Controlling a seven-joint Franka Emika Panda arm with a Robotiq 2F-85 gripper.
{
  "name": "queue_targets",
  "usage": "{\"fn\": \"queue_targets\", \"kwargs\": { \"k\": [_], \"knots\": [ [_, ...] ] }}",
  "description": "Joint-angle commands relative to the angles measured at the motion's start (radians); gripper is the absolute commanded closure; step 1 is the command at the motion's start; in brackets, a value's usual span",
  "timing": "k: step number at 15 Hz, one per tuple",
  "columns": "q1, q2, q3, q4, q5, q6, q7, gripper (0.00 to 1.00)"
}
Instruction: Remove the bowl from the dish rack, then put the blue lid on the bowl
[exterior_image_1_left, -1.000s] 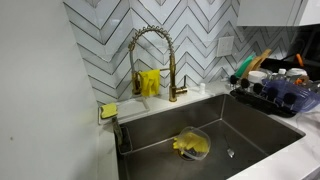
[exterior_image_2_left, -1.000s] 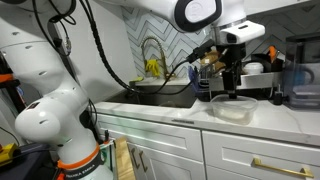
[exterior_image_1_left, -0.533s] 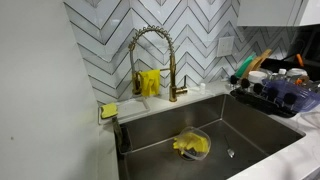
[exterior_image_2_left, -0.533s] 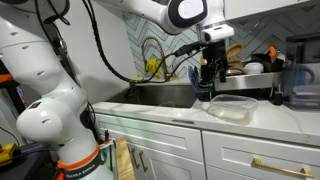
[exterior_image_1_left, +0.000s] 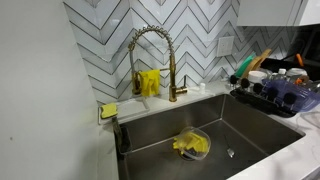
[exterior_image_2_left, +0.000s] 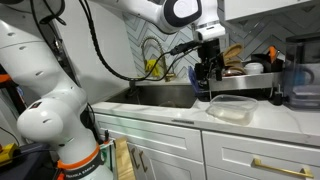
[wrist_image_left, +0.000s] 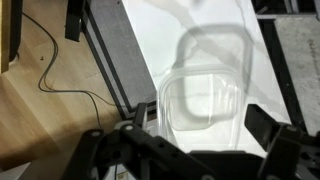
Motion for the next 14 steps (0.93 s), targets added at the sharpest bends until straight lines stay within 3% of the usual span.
{"fn": "queue_targets", "kwargs": {
  "k": [1, 7, 12, 14],
  "knots": [
    [0.014, -0.065, 0.038, -0.047, 0.011, -0.014, 0.206, 0.00],
    [0.037, -0.143, 0.082, -0.087, 0.050, -0.093, 0.460, 0.00],
    [0.056, -0.201, 0.081, -0.146, 0.148, -0.083, 0.494, 0.00],
    [0.065, -0.210, 0.082, -0.168, 0.194, -0.052, 0.476, 0.06]
  ]
}}
